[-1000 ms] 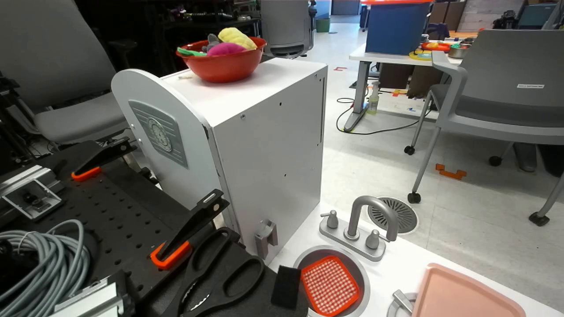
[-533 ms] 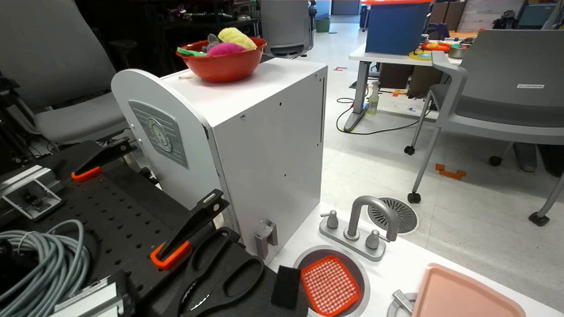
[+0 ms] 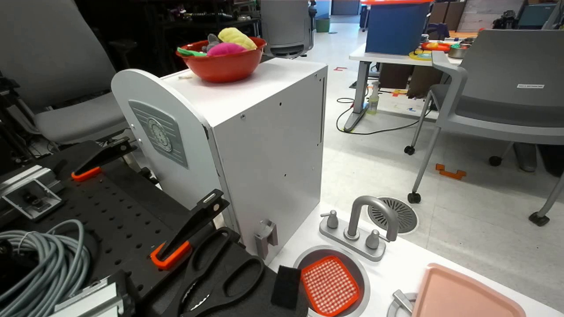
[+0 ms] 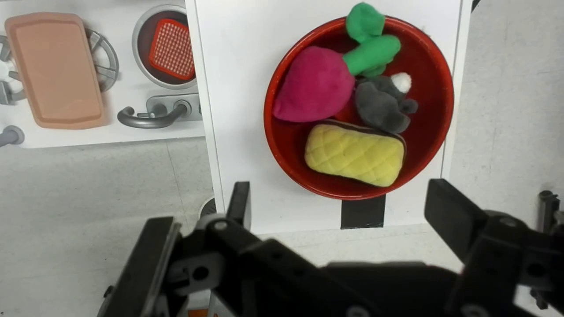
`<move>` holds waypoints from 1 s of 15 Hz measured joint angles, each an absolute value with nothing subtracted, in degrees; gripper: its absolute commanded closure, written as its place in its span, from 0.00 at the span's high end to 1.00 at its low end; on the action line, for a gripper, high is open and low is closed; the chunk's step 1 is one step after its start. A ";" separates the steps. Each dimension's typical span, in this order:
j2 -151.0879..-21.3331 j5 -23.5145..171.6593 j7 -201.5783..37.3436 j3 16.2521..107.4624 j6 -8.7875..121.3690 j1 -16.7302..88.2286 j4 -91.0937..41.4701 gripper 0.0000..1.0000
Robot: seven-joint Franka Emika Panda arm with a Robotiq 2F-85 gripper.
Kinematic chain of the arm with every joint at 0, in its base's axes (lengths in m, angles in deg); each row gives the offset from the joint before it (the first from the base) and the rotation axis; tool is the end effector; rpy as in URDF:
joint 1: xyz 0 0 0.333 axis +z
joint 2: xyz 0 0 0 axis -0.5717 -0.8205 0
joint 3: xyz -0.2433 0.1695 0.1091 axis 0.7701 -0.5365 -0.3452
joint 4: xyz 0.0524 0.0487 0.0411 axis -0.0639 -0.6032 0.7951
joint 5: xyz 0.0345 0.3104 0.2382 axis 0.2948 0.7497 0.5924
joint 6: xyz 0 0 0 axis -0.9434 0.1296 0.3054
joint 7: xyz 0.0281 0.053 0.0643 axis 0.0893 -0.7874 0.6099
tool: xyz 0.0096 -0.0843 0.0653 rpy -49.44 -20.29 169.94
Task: Remove the tulip plush toy from the bowl and put it in the sink.
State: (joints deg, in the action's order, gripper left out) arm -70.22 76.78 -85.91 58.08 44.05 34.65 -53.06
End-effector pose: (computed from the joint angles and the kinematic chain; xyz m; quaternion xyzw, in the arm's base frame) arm 0.5462 -0.0039 0.4151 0.9999 -0.0095 0.0104 0.0016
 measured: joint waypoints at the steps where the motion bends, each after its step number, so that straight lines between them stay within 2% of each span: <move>1: -70.42 76.66 -85.91 57.94 43.98 34.89 -52.95 1.00; 15: -70.49 77.33 -87.42 57.60 44.36 35.30 -53.38 1.00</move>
